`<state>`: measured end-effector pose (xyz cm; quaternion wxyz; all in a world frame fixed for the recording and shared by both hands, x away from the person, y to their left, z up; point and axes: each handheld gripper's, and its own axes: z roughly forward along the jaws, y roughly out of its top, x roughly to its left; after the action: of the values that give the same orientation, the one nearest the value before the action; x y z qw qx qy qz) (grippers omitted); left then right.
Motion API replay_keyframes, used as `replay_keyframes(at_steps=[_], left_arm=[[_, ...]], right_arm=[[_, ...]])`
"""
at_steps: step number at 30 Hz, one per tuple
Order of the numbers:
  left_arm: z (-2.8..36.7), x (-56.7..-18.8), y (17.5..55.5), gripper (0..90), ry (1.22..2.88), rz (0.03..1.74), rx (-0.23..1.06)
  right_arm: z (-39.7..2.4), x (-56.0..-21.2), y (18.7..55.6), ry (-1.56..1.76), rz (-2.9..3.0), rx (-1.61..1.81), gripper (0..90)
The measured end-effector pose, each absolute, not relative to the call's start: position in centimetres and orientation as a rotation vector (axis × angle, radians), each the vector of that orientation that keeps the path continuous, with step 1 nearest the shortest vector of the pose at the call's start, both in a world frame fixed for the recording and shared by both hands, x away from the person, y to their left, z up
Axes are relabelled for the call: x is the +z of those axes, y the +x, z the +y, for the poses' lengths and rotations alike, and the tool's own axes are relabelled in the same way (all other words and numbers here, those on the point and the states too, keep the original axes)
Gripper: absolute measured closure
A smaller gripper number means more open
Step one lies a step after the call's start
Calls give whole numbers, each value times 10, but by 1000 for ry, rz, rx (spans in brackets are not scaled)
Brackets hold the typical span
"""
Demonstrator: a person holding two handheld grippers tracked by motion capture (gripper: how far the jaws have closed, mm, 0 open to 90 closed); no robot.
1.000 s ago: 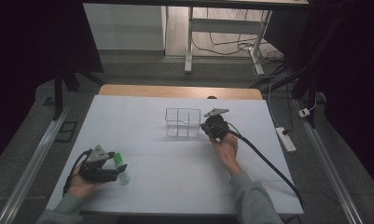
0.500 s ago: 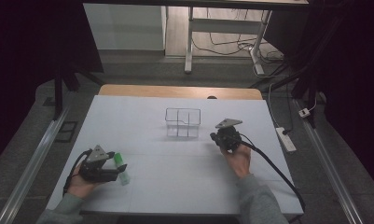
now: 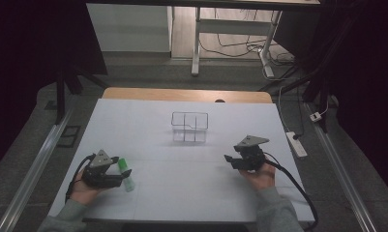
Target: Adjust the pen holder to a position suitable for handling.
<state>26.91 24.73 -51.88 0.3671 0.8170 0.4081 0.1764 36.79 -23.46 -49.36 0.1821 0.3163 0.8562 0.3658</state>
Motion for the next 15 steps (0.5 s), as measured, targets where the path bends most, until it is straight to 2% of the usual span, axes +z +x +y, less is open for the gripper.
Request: replay_keyframes(at_steps=[5, 15], left_arm=[[251, -518, 270, 275, 2095, 1053, 453], [249, -518, 275, 273, 2117, 1042, 453]], right_arm=[[-241, -494, 361, 866, 2427, 1037, 365], [-258, -495, 350, 834, 2425, 1060, 347]])
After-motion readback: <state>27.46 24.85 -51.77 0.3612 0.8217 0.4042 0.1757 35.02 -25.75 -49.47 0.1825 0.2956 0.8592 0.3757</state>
